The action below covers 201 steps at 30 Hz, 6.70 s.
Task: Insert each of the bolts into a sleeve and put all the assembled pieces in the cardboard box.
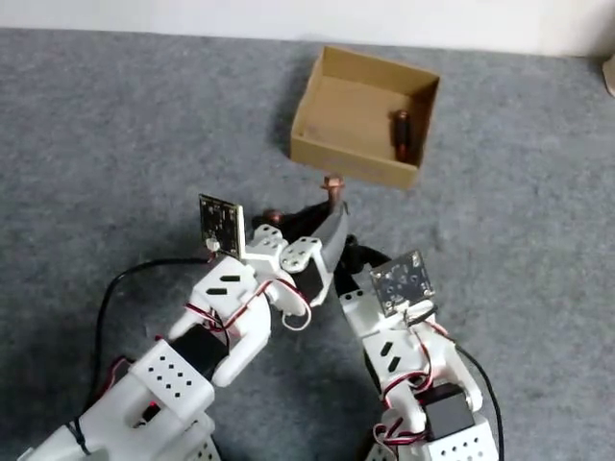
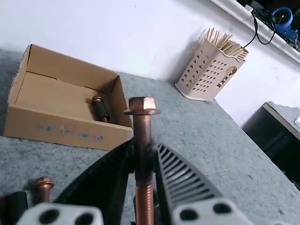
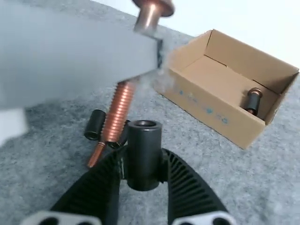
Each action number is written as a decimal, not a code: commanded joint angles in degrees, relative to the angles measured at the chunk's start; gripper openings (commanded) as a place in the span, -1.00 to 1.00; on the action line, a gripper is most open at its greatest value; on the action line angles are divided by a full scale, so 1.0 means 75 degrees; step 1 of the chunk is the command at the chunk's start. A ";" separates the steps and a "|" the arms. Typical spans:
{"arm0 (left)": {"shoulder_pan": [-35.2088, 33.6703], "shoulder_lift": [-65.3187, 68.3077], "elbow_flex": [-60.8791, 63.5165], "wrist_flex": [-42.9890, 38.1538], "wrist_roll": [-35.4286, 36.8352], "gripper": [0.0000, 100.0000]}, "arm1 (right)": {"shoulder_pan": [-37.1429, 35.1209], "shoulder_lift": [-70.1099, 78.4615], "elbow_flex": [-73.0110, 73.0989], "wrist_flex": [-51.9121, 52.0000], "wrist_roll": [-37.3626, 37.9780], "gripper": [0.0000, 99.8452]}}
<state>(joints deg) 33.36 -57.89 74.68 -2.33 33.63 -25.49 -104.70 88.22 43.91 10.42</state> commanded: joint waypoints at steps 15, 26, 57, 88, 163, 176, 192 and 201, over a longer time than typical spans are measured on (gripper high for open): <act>-0.0158 0.0018 -0.0545 0.0012 0.0023 -0.99 | -0.0522 -0.0064 -0.0123 0.0709 0.0082 -0.99; -0.0041 0.0018 -0.0428 0.0012 0.0023 -0.99 | -0.0545 -0.0064 -0.0545 0.0826 0.0023 -0.99; 0.0135 0.0029 -0.0053 0.0012 0.0539 -0.99 | -0.0533 -0.0076 -0.1389 0.1366 0.0070 -0.99; 0.1190 0.0029 -0.0006 0.1160 0.1078 -0.99 | 0.0498 -0.0076 -0.1424 0.1319 0.0012 -0.99; -0.2385 -0.2327 -0.0557 0.5779 -0.5439 -0.99 | 0.1752 0.5175 -0.4015 -0.1026 0.0387 -0.99; -0.3323 -0.5984 0.1870 0.7900 -0.5556 -0.99 | 0.2397 1.2888 -1.0415 -0.0979 0.0399 -0.99; -0.3311 -0.6136 0.2268 0.7174 -0.5533 -0.98 | 0.2737 1.8842 -1.5021 -0.0955 0.0387 -0.99; -0.2983 -0.6136 0.2292 0.7174 -0.5556 -0.98 | 0.2725 1.9452 -1.5713 -0.0955 0.0340 -0.98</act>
<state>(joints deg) 9.19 -103.60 92.00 53.49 -7.96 -5.54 42.20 -25.80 38.46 12.70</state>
